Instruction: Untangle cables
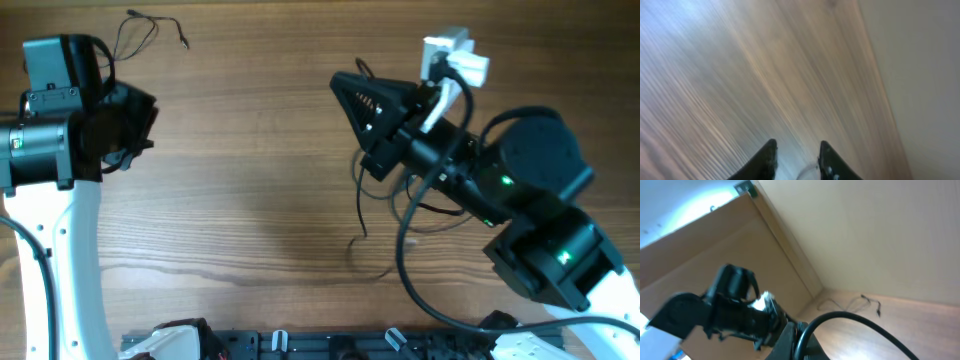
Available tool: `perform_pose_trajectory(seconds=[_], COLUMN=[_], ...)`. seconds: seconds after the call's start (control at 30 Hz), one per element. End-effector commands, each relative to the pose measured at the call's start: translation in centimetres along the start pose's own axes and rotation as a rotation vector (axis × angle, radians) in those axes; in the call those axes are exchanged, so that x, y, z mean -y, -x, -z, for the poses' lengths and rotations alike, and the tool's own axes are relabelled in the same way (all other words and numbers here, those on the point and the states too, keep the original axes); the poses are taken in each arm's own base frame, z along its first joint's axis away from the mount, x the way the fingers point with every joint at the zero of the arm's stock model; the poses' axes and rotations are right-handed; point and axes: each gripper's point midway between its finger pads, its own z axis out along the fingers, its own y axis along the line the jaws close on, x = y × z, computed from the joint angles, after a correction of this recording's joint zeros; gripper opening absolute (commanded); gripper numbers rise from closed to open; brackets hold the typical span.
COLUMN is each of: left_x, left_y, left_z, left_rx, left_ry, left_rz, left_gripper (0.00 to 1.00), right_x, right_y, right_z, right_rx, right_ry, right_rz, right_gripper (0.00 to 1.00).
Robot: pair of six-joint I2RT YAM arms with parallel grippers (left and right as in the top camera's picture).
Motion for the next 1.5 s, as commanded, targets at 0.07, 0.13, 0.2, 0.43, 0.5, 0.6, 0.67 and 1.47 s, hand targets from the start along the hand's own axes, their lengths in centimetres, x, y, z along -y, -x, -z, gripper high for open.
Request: perform_pose_trajectory(seconds=[0.07,0.13,0.2,0.43,0.5,0.6,0.67,1.47], left_x=[4.8,5.4,5.9,7.2,7.7,8.4,8.6,9.5], left_y=[-5.6,-6.8,-7.6,-10.1,-10.8,-12.0,-12.4,-13.8], left_z=[1.8,2.5,3.1,5.5,6.4,8.4,9.1,13.9], left_rx=[-0.327,-0.400,-0.448,-0.686,-0.760,-0.901,-0.959,-1.255], left_ry=[-0.300,-0.353,-0.389,-0.435,-0.453,-0.486,-0.484,-0.557], left_rz=[-0.170,-0.170,-0.170,0.068,0.111,0.176,0.221,0.274], left_gripper=[0.44,0.39,0.38,0.38,0.51,0.57,0.57,0.60], right_x=[-0.7,-1.6,-2.1,-4.9,-4.9,-4.8,-4.7,-6.4], right_y=[-2.6,-3.8,-4.6,-6.7,-6.7,-6.8,-6.9,-7.9], right_z=[-2.1,-2.9,-3.4,-3.6,-3.6,-3.7,-3.9,-6.0], right_rx=[-0.116,-0.168,-0.202,-0.312,-0.313,-0.313,-0.317,-0.300], right_ry=[0.088,0.165,0.212,0.429,0.433,0.430,0.429,0.516], right_rz=[-0.026,-0.024,-0.028,-0.033,-0.034,-0.035,-0.037,-0.032], right_gripper=[0.04,0.04,0.04,0.04,0.04,0.04,0.04,0.04])
